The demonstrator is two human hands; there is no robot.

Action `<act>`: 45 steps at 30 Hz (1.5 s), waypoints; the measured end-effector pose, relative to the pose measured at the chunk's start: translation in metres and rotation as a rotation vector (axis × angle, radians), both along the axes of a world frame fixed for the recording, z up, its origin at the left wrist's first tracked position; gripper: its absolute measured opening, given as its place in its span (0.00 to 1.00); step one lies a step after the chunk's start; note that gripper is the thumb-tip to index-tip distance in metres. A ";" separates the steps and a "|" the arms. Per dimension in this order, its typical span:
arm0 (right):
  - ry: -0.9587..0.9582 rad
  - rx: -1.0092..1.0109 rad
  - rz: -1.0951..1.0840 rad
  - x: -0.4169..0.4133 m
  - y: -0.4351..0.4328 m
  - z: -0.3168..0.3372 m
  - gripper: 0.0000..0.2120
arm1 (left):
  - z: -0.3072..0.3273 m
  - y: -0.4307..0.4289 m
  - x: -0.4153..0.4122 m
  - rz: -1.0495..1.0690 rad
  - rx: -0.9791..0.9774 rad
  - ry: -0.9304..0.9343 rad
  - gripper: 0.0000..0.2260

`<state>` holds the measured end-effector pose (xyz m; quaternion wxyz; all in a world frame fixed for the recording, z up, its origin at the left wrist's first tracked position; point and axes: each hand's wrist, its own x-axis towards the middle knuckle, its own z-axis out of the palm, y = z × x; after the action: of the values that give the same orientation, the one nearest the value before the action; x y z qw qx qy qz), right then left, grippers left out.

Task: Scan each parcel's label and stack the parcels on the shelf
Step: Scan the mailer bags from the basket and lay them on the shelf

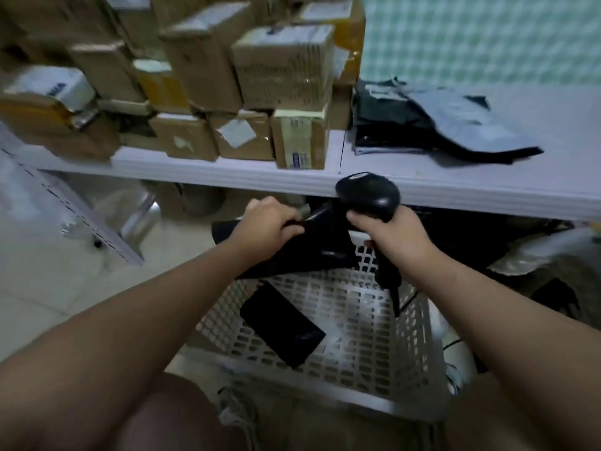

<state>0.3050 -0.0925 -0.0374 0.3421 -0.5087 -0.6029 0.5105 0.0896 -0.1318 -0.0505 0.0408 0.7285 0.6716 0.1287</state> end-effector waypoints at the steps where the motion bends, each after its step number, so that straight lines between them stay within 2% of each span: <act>1: 0.117 -0.076 -0.011 0.007 0.000 0.006 0.12 | 0.014 -0.006 0.000 0.039 0.046 -0.072 0.08; 2: 0.224 -0.161 -0.012 0.013 0.000 0.011 0.13 | 0.025 -0.010 0.001 0.068 0.098 -0.150 0.06; 4: 0.318 -0.314 -0.020 0.023 0.003 0.019 0.17 | 0.042 -0.020 0.007 0.098 0.189 -0.328 0.01; 6: 0.354 -0.458 0.008 0.028 0.005 0.026 0.27 | 0.052 -0.027 0.017 0.080 0.324 -0.449 0.05; 8: 0.446 -0.577 0.065 0.030 0.005 0.033 0.33 | 0.059 -0.031 0.027 -0.032 0.419 -0.413 0.04; 10: 0.572 -0.616 0.101 0.034 0.004 0.036 0.26 | 0.059 -0.033 0.034 -0.194 0.466 -0.308 0.07; 12: 0.611 -0.541 0.116 0.039 0.004 0.034 0.14 | 0.058 -0.031 0.035 -0.270 0.474 -0.265 0.10; 15: 0.511 -0.349 0.071 0.043 0.005 0.029 0.14 | 0.051 -0.029 0.028 -0.245 0.463 -0.315 0.11; 17: 0.443 -0.237 0.060 0.042 0.001 0.032 0.11 | 0.050 -0.030 0.030 -0.117 0.410 -0.504 0.11; 21: 0.373 -0.009 0.031 0.034 -0.006 0.028 0.15 | 0.050 -0.022 0.038 0.379 0.165 -1.140 0.09; 22: 0.380 0.035 0.034 0.030 -0.008 0.027 0.16 | 0.047 -0.019 0.035 0.480 0.067 -1.225 0.19; 23: 0.389 0.064 0.034 0.027 -0.010 0.025 0.17 | 0.043 -0.017 0.031 0.542 -0.043 -1.234 0.30; 24: 0.401 0.079 0.036 0.024 -0.010 0.024 0.18 | 0.039 -0.016 0.028 0.556 -0.129 -1.230 0.36; 25: 0.401 0.091 0.035 0.022 -0.011 0.024 0.18 | 0.033 -0.016 0.025 0.547 -0.184 -1.256 0.34; 27: 0.345 0.119 0.048 0.021 -0.012 0.021 0.17 | 0.029 -0.015 0.024 0.491 -0.170 -1.374 0.14; 29: 0.141 0.195 0.055 0.021 -0.012 0.019 0.09 | 0.033 -0.016 0.024 0.469 -0.069 -1.383 0.07; 31: 0.002 0.275 0.063 0.021 -0.015 0.019 0.08 | 0.031 -0.015 0.021 0.449 0.003 -1.375 0.08; 34: 0.009 0.309 0.042 0.018 -0.021 0.025 0.08 | 0.022 -0.015 0.015 0.461 0.032 -1.318 0.10; 40: 0.213 -0.046 0.048 0.015 -0.036 0.033 0.10 | 0.007 -0.014 0.011 0.502 0.069 -1.308 0.08; 45: 0.196 -0.058 0.055 0.016 -0.037 0.036 0.11 | 0.004 -0.013 0.013 0.522 0.069 -1.288 0.10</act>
<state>0.3211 -0.1296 -0.0010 0.3705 -0.4491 -0.5655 0.5842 0.1023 -0.1449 -0.0466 0.3758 0.3224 0.6624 0.5622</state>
